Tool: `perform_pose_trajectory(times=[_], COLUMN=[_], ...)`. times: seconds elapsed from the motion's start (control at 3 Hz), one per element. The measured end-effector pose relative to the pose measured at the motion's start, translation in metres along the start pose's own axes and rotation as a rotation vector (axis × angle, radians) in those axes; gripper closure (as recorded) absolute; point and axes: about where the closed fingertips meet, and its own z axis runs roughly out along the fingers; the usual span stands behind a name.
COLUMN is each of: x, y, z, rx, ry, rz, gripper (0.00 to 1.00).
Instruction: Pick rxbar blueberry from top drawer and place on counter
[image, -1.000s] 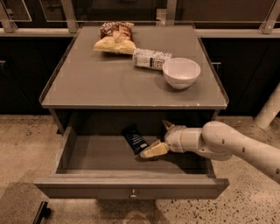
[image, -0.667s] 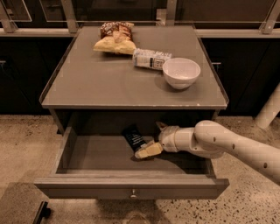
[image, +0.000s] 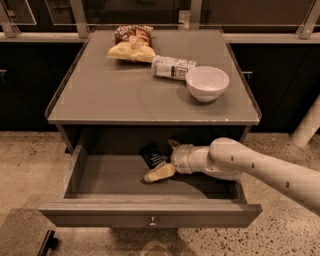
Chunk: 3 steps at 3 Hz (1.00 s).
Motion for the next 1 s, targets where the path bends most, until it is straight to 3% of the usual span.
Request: perform_pose_trajectory(times=[0.67, 1.0], x=[0.0069, 0.0075], y=[0.0073, 0.0071], z=[0.0130, 0.0135], rx=[0.037, 0.040], ry=[0.013, 0.014], rz=[-0.062, -0.063], gripper=[0.00, 0.17])
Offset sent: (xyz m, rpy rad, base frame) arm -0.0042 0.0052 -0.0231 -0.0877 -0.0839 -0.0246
